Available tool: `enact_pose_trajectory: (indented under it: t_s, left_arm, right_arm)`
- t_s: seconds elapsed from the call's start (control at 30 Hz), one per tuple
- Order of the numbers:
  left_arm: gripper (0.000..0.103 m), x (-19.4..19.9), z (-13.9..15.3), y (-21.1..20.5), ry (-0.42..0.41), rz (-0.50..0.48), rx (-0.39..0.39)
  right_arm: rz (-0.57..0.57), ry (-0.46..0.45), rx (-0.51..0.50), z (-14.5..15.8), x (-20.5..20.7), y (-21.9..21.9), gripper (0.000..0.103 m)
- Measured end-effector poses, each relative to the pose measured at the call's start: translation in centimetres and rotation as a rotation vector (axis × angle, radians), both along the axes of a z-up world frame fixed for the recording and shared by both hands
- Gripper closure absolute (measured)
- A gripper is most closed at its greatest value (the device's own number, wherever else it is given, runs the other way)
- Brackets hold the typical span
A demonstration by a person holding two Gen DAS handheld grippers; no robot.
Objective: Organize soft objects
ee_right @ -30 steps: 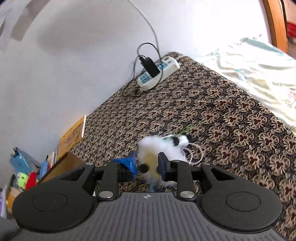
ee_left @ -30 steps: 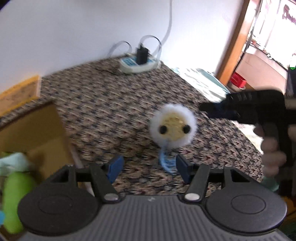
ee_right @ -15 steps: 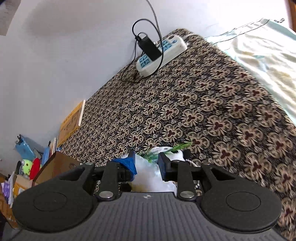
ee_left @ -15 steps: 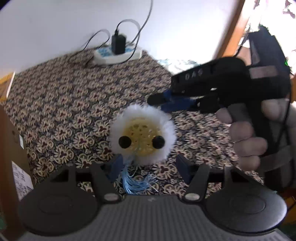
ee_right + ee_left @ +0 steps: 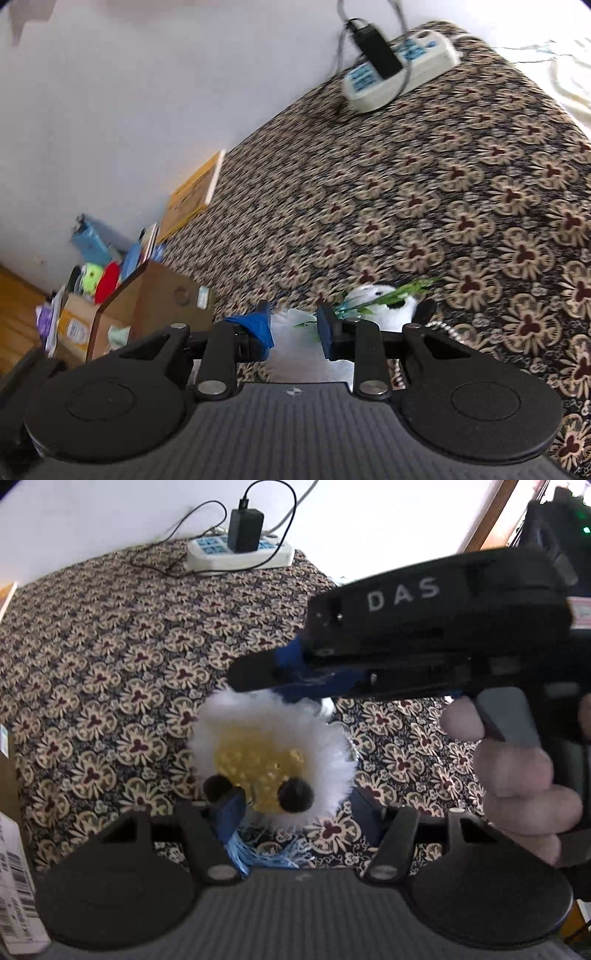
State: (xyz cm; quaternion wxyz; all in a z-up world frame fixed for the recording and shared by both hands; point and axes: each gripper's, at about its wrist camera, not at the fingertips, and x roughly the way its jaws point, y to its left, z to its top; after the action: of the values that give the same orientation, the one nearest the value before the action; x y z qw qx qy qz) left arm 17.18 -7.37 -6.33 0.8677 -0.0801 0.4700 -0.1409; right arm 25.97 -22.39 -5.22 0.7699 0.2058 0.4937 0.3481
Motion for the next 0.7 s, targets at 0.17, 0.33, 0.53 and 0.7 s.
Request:
enact_pose_trajectory:
  t_s: [0.17, 0.33, 0.53, 0.7]
  left_arm:
    - [0.041, -1.6, -0.2, 0.2, 0.001, -0.036, -0.021]
    - [0.041, -4.3, -0.8, 0.0, 0.007, -0.099, 0.007]
    - [0.041, -6.2, -0.8, 1.3, 0.000, -0.090, 0.013]
    - [0.041, -5.1, -0.3, 2.4, -0.021, -0.042, 0.014]
  right_arm:
    - [0.132, -0.029, -0.004, 0.6, -2.3, 1.8, 0.093]
    - [0.142, 0.007, -0.020, -0.3, -4.4, 2.0, 0.093]
    - [0.067, -0.081, 0.008, 1.4, -5.9, 0.0, 0.093]
    - [-0.109, -0.177, -0.039, 3.3, -3.5, -1.4, 0.092]
